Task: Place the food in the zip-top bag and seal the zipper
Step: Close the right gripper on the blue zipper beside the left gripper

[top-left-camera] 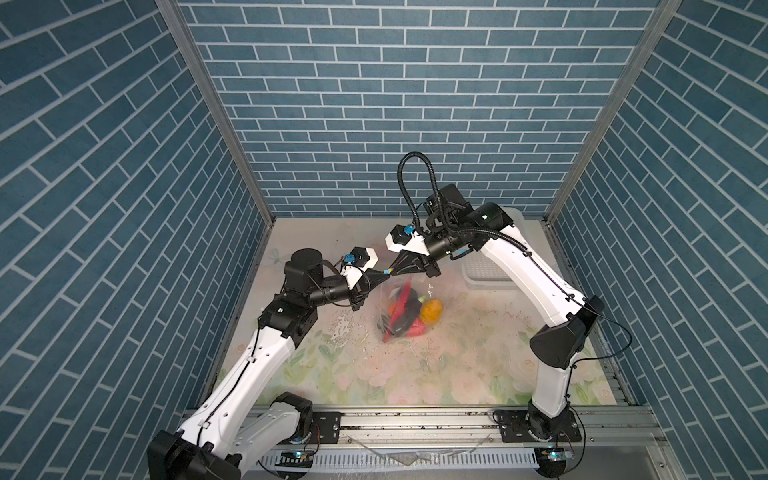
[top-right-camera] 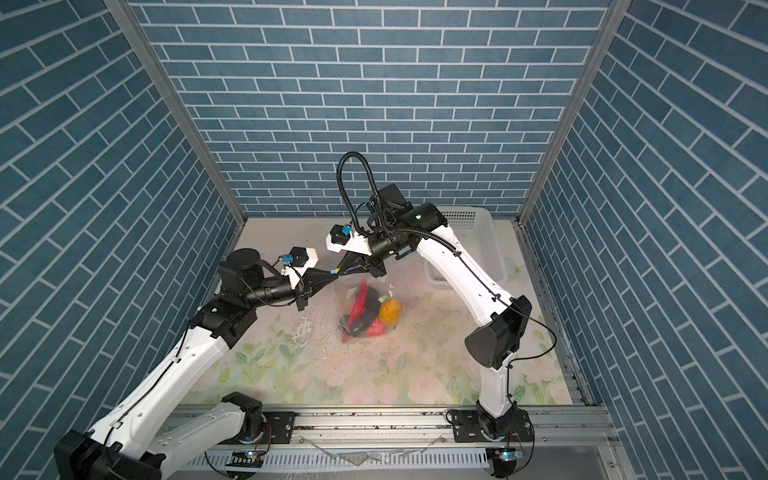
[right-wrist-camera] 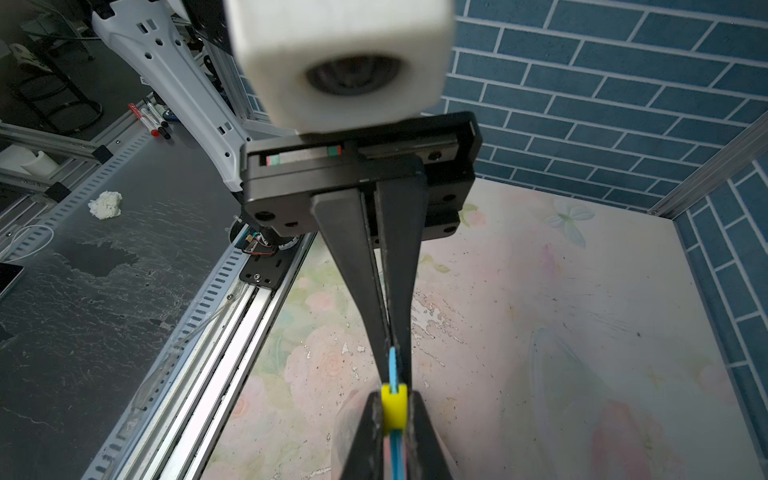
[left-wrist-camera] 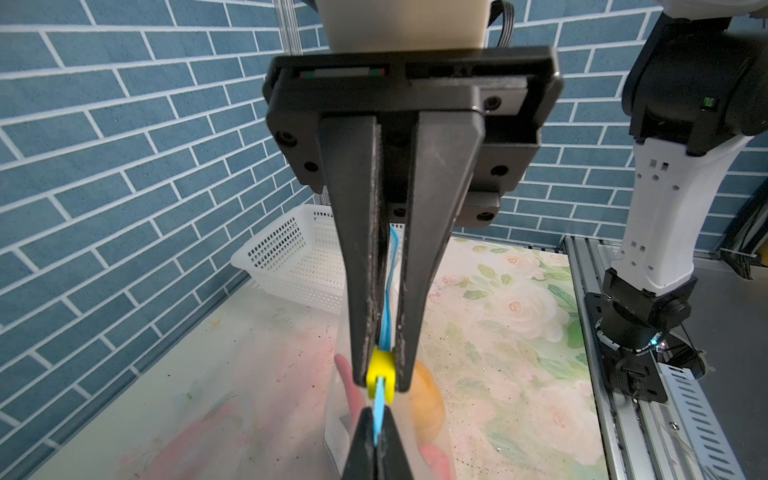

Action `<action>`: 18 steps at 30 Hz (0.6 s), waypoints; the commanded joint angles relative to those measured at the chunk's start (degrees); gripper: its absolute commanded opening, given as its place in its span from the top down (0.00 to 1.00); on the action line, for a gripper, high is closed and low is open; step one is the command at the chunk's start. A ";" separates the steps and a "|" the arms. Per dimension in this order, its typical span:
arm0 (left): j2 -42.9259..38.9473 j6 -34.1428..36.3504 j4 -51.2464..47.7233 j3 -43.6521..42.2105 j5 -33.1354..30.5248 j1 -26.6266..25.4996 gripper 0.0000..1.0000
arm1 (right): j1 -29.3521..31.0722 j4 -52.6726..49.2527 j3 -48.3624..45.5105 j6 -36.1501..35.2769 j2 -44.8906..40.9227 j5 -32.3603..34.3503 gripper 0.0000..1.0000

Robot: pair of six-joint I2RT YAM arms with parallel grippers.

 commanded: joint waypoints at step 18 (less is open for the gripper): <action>-2.58 0.38 3.31 -3.44 -5.94 -0.03 1.00 | -4.45 -4.88 4.04 -1.87 -0.42 0.65 1.00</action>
